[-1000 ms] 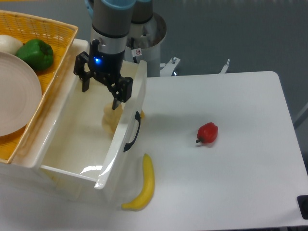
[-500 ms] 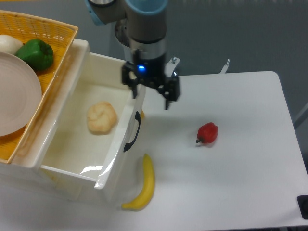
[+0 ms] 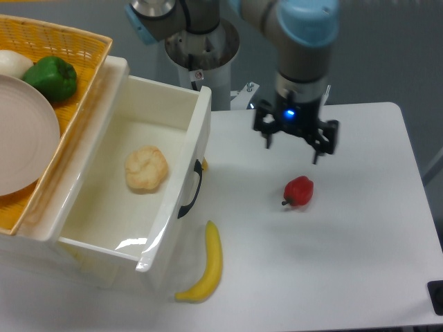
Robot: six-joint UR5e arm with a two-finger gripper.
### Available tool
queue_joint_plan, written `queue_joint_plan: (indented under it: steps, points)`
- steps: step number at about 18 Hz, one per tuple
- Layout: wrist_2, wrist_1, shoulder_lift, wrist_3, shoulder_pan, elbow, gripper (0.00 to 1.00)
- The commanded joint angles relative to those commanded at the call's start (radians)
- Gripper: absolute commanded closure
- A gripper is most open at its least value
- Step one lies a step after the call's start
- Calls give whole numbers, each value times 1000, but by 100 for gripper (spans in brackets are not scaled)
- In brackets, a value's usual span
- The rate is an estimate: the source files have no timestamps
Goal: Place the round bread in the upper white drawer
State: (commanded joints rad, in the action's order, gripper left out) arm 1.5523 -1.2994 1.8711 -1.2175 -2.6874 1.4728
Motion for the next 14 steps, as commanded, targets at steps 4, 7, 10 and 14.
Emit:
queue_joint_plan:
  steps: [4, 7, 10, 14]
  points:
    - [26, 35, 108, -108, -48, -32, 0]
    - [32, 63, 151, -142, -69, -34, 0]
    - [34, 115, 206, -143, -92, -49, 0]
    - [34, 157, 276, -204, -118, -92, 0]
